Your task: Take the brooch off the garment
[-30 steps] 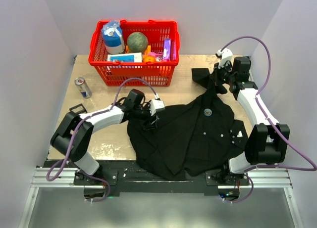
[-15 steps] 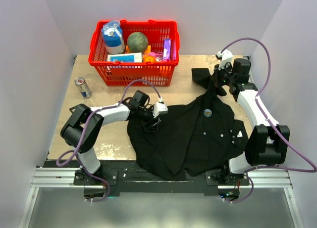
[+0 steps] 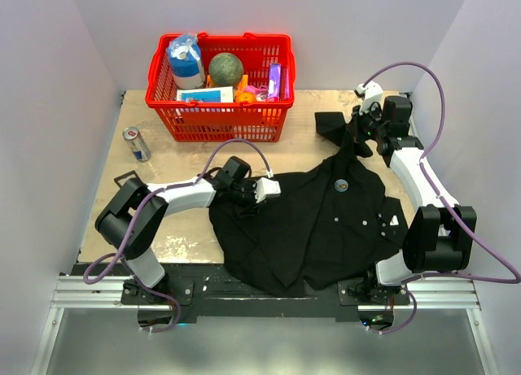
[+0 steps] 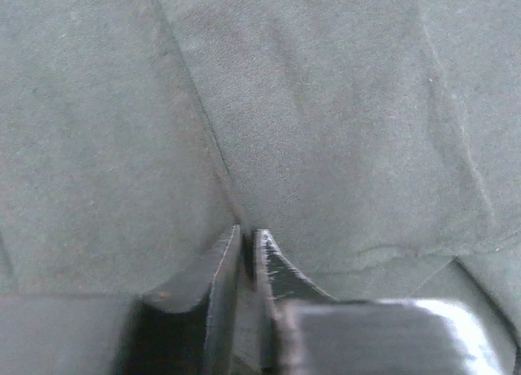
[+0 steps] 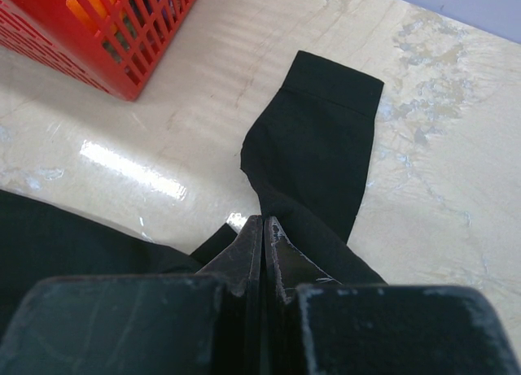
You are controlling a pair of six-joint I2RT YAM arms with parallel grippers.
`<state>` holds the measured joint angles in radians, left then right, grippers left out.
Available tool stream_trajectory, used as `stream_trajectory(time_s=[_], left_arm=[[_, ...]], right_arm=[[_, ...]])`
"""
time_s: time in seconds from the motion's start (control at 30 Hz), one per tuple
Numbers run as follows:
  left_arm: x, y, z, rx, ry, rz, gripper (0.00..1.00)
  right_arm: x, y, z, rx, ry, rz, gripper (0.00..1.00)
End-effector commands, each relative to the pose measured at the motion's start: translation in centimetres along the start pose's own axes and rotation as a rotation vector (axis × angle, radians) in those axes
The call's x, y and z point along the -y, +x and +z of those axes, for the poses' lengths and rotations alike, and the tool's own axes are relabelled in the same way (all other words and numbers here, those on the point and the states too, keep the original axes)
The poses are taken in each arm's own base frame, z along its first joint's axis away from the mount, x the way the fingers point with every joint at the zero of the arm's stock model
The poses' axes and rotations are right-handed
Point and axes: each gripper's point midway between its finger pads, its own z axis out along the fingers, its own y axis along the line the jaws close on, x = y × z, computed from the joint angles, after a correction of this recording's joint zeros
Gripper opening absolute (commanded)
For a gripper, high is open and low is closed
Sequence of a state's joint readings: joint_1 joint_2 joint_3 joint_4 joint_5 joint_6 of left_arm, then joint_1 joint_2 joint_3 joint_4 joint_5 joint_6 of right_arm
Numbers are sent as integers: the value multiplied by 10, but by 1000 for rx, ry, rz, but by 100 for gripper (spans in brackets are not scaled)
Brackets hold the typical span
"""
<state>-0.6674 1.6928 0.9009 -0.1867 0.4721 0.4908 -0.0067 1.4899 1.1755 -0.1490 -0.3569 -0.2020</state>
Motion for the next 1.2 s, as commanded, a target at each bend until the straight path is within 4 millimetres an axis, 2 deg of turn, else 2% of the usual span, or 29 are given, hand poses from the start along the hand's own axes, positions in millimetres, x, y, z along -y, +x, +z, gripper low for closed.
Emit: stream_trajectory(time_s=[0.0,0.03,0.1,0.13,0.17,0.2,0.23,0.27,0.3,0.33,0.37,0.4,0.43,0.47,0.5,0.53,0.57,0.63,0.67,0.73,0.77,0.87,0.9,1.07,1.1,1.17], left_arm=[[-14,-14,-6,22,-66,28,5],[-15,-16,-10,19,-67,29,0],[-23,-28,-19,39,-80,33,0],[-23,-33,-28,43,-78,30,0],[-32,-38,-38,61,-93,21,0],[-43,-59,-53,109,-113,39,0],[-48,-70,-72,132,-134,42,0],[-65,-76,-92,157,-180,34,0],[-80,-104,-117,217,-225,72,0],[-86,-112,-138,234,-251,81,0],[-102,-115,-161,245,-302,76,0],[-114,-139,-190,283,-354,141,0],[-115,-138,-202,263,-359,144,0],[-127,-140,-220,257,-403,172,0],[-138,-151,-243,260,-474,196,0],[-145,-151,-256,245,-520,198,0],[-151,-156,-269,237,-566,225,0],[-161,-168,-301,232,-682,261,0],[-162,-174,-312,236,-715,284,0],[-157,-188,-337,263,-772,323,0],[-154,-194,-345,275,-785,339,0],[-129,-219,-373,352,-795,403,0],[-119,-223,-384,374,-800,419,0],[-70,-252,-421,483,-824,517,0],[-57,-259,-433,514,-842,544,0],[-43,-268,-453,556,-877,562,0]], right_arm=[[5,-29,-9,82,30,-35,0],[5,-30,-9,84,30,-37,0],[6,-33,-10,85,32,-43,0],[7,-35,-10,85,32,-45,0],[8,-42,-12,93,36,-50,0],[11,-46,-13,95,49,-55,0],[14,-51,-14,99,63,-62,0],[18,-67,-19,126,81,-74,0],[25,-76,-24,140,111,-83,0],[37,-84,-29,154,143,-82,0],[45,-106,-39,192,172,-94,0],[53,-115,-45,205,192,-100,0],[62,-124,-52,217,217,-106,0],[67,-142,-63,243,236,-138,0],[70,-152,-70,257,249,-160,0],[74,-159,-76,265,261,-187,0],[74,-172,-87,276,271,-260,0],[74,-184,-101,295,296,-323,0],[76,-195,-116,322,341,-361,0],[74,-210,-137,362,382,-401,0],[71,-222,-159,396,421,-423,0],[63,-241,-198,465,477,-454,0],[55,-250,-222,509,498,-465,0],[31,-282,-308,649,598,-479,0],[24,-288,-329,682,617,-486,0],[13,-299,-363,738,652,-510,0]])
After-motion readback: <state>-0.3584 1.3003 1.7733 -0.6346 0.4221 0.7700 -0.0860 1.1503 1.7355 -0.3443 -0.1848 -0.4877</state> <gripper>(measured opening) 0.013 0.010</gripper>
